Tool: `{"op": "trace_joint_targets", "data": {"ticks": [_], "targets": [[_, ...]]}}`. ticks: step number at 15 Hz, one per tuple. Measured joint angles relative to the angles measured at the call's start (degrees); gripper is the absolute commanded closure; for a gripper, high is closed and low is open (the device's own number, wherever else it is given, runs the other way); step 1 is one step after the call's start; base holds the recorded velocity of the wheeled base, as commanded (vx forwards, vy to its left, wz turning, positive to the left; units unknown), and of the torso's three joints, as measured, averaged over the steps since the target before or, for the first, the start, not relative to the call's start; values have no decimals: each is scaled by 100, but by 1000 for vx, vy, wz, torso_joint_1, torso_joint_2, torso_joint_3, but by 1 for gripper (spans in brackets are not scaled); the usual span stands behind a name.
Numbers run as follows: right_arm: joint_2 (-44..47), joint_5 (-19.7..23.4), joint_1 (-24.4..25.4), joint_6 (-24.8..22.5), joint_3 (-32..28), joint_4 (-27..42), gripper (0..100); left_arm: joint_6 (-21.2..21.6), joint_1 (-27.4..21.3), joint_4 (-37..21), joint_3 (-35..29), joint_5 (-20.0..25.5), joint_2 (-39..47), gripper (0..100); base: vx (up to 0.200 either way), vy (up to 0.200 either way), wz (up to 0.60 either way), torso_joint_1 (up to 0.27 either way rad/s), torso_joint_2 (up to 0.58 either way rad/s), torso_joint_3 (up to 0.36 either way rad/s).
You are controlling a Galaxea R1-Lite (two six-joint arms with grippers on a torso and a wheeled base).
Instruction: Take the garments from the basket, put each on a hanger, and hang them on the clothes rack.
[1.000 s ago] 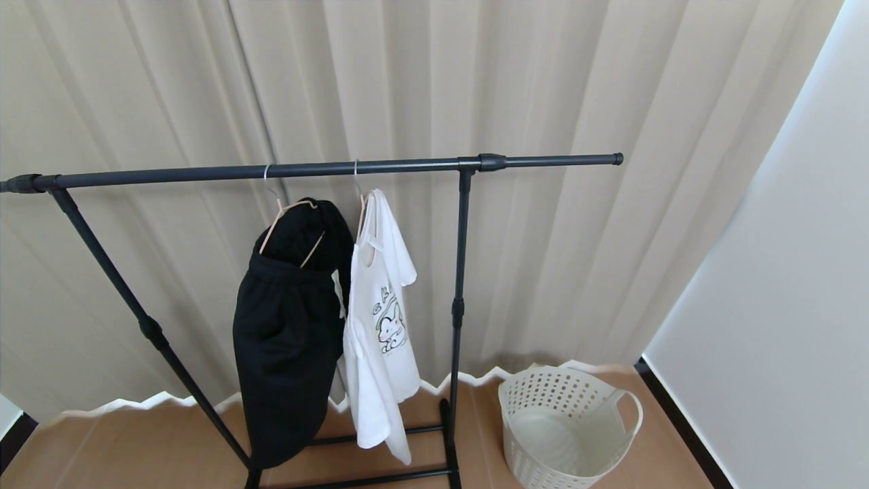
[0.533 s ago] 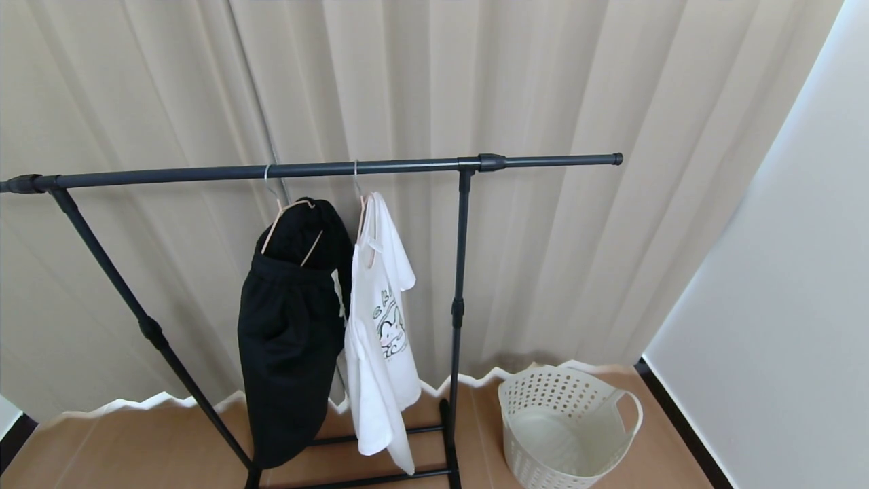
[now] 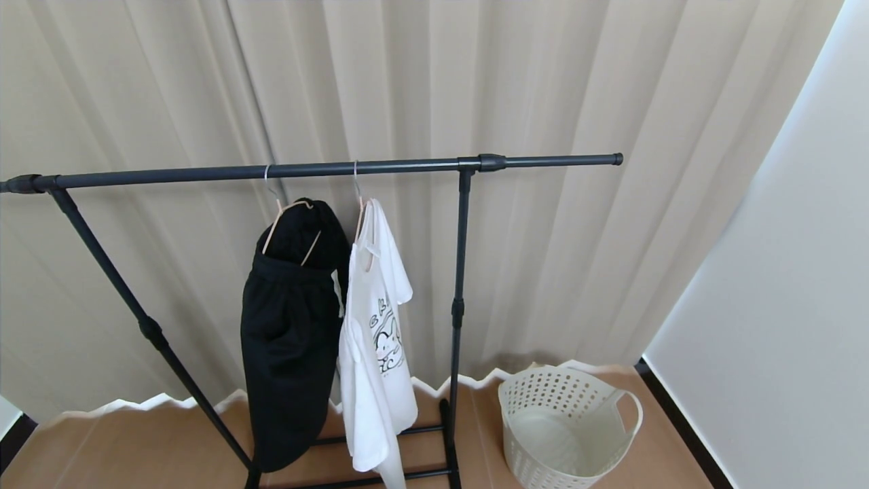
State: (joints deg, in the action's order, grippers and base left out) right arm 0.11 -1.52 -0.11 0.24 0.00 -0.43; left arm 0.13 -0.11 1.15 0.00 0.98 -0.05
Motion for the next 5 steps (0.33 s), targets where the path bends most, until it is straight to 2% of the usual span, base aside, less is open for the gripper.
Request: {"op": "trace_joint_targets", "data": {"ticks": [5], "targets": [[0, 2, -2, 2, 0, 0, 0, -4, 1, -4, 0, -2, 0, 0, 0, 0, 0, 0, 0, 0]]}}
